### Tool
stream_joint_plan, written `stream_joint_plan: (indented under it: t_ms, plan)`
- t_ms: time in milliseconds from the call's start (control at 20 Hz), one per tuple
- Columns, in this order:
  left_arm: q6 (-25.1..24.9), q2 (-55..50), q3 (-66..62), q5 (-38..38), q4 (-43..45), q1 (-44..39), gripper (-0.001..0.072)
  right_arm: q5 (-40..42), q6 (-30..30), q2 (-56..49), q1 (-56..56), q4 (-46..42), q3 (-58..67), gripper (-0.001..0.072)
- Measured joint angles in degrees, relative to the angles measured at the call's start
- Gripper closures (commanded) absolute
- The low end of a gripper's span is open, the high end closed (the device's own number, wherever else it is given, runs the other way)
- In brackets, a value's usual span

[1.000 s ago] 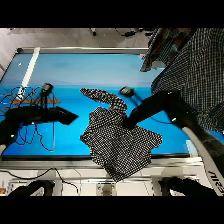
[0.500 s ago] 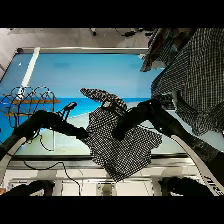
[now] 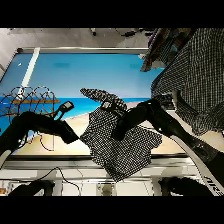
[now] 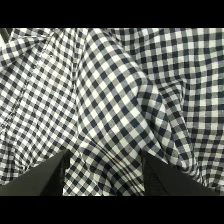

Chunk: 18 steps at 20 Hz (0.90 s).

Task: Fold the clothes and pants, and hang the long-sleeved shirts on hangers.

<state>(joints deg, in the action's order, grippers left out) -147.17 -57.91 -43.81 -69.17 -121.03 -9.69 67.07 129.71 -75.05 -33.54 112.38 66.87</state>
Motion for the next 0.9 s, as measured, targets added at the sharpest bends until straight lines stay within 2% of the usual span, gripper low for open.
stream_joint_plan:
  t_ms: [200,450,500,550,600,750,900]
  plan:
    - [-8.15,0.76,5.62,8.17,2.38,-3.65,0.0112,0.0,-0.35,-0.02,0.0,0.13,0.0,0.0176]
    - [-11.37,-2.05,9.9,29.33,2.97,-12.9,0.0116,0.24,-2.05,0.0,-0.81,2.73,0.0,0.0176]
    - [-11.52,-2.97,10.19,34.32,3.13,-14.82,0.0222,0.48,-2.27,0.0,-1.44,3.15,0.0,0.0176]
    - [-11.67,-3.87,10.4,38.91,3.17,-16.26,0.0533,0.83,-2.45,0.0,-2.12,3.45,0.0,0.0177]
    - [-11.87,-4.66,10.56,43.21,3.28,-17.35,0.0681,1.18,-2.51,0.0,-2.86,3.63,0.0,0.0177]
    - [-11.74,-5.11,10.62,53.31,3.37,-18.4,0.0682,2.95,-2.91,0.17,-4.17,2.78,0.0,0.0178]
    - [-7.61,-1.92,9.53,57.55,3.5,-17.51,0.0682,3.43,-3.65,2.23,-3.37,2.82,0.02,0.0177]
